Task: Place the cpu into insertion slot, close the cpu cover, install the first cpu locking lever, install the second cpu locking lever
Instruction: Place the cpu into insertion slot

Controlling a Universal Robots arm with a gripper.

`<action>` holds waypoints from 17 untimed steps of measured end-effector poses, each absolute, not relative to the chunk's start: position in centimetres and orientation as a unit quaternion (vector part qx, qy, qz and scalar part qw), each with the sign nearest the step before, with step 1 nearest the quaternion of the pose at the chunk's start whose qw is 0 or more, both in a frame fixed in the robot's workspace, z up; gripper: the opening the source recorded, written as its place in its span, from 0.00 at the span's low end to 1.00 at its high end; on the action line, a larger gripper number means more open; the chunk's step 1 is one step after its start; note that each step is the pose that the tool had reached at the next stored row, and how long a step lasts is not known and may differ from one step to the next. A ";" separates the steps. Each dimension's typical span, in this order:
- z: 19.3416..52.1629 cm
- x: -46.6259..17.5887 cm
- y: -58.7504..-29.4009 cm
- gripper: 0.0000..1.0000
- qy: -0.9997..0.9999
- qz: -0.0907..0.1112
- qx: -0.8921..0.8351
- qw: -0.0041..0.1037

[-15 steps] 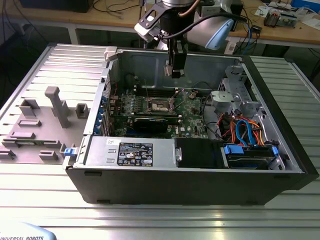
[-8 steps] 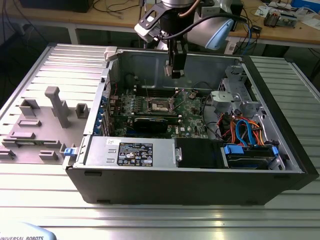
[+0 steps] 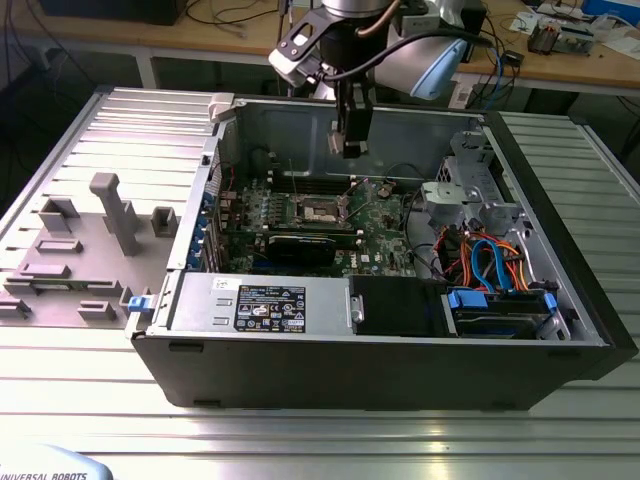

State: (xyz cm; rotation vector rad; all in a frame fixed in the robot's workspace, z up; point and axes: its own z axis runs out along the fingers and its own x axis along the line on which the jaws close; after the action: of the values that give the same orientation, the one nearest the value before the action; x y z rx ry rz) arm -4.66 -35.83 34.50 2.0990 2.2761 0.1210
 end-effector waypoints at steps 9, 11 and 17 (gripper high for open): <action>34.2 -4.7 -35.8 0.54 0.733 0.039 0.678 0.022; 34.2 -4.7 -35.8 0.54 0.733 0.039 0.679 0.022; 34.1 -4.7 -35.8 0.54 0.733 0.039 0.679 0.022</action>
State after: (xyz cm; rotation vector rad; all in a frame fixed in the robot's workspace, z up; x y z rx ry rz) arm -4.68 -35.83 34.12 2.1043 2.2710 0.1209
